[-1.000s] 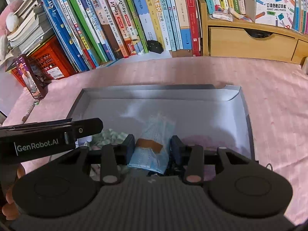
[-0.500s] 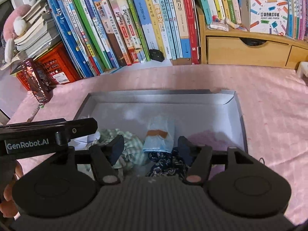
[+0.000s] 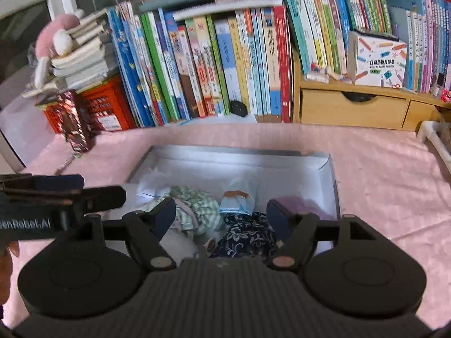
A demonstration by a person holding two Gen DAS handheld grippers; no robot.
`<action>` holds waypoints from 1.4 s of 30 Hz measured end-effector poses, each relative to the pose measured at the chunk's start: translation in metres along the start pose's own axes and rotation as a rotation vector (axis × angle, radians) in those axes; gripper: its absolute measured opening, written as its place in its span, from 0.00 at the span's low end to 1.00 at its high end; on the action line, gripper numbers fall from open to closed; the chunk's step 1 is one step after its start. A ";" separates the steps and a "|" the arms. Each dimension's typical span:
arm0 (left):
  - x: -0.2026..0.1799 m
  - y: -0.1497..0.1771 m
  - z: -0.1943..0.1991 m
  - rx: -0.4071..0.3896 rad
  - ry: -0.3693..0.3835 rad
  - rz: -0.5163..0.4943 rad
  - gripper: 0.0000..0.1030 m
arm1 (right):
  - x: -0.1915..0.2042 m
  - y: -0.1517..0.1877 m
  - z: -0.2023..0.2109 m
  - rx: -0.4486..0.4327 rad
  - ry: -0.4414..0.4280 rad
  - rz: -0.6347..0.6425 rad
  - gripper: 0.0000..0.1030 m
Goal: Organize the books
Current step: 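Open the left tool to drop the tissue into the tray while the right tool releases the packet, then move both open tools back toward the table items, then grasp the white fluffy ball with the left tool while the right tool grasps the pink and lime-green scrunchies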
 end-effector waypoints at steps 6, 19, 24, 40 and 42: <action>-0.001 0.019 0.030 -0.037 0.022 -0.031 0.76 | 0.007 0.009 0.029 -0.072 -0.030 0.018 0.82; 0.022 0.081 0.083 -0.119 0.034 -0.034 0.81 | 0.035 0.064 0.077 -0.195 -0.058 0.111 0.85; 0.036 0.105 0.093 -0.129 0.033 -0.018 0.83 | 0.051 0.087 0.088 -0.248 -0.052 0.172 0.88; 0.063 0.137 0.069 -0.122 -0.042 -0.040 0.85 | 0.097 0.152 0.082 -0.275 -0.103 0.267 0.96; 0.066 0.137 0.065 -0.113 -0.043 -0.025 0.85 | 0.105 0.161 0.077 -0.268 -0.114 0.291 0.96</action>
Point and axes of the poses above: each gripper's, at about its wrist camera, not at the fingertips, and z roughly against the way its jaws point, x to its left, y to its underside, the point moved 8 cm from there along -z, roughly the way its jaws point, and after that the axes turned 7 degrees about -y, right-handed, at the moved point
